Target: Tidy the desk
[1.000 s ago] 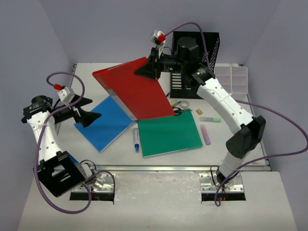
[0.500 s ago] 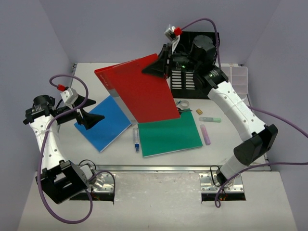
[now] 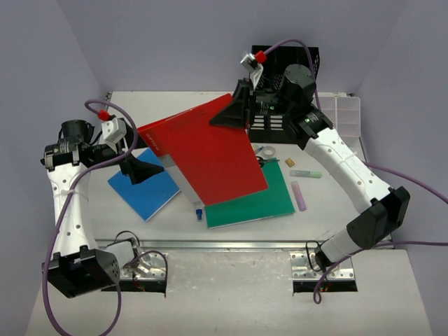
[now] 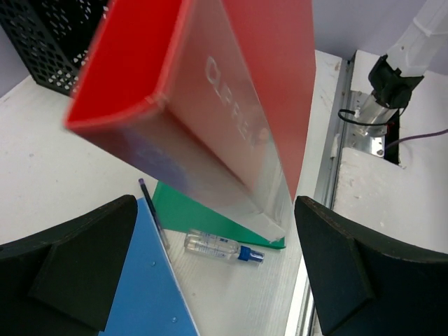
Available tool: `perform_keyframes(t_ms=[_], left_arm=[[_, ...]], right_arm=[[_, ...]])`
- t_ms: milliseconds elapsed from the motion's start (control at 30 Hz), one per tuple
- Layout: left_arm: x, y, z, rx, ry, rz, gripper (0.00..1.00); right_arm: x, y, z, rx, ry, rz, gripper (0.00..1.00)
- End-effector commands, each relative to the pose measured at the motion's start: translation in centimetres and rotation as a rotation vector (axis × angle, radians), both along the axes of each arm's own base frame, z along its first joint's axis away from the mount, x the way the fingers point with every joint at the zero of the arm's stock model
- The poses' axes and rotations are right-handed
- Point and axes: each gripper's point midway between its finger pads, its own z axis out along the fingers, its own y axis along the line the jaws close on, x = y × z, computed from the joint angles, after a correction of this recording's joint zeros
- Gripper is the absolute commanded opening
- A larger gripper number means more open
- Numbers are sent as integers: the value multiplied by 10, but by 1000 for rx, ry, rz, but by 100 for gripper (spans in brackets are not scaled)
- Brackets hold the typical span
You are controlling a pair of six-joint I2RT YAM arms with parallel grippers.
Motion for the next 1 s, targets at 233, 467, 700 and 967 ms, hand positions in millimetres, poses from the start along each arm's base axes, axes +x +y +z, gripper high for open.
perform_keyframes(t_ms=[233, 467, 700, 967], left_arm=[[-19, -24, 86, -235, -3, -178, 86], [-24, -22, 100, -278, 151, -166, 86], [-11, 3, 142, -301, 226, -59, 96], [15, 53, 169, -225, 237, 291, 100]], right_arm=[[-40, -19, 15, 63, -52, 67, 0], [-36, -34, 26, 73, -73, 21, 0], [-32, -54, 33, 71, -102, -60, 0], [-30, -72, 29, 58, -127, -148, 0]])
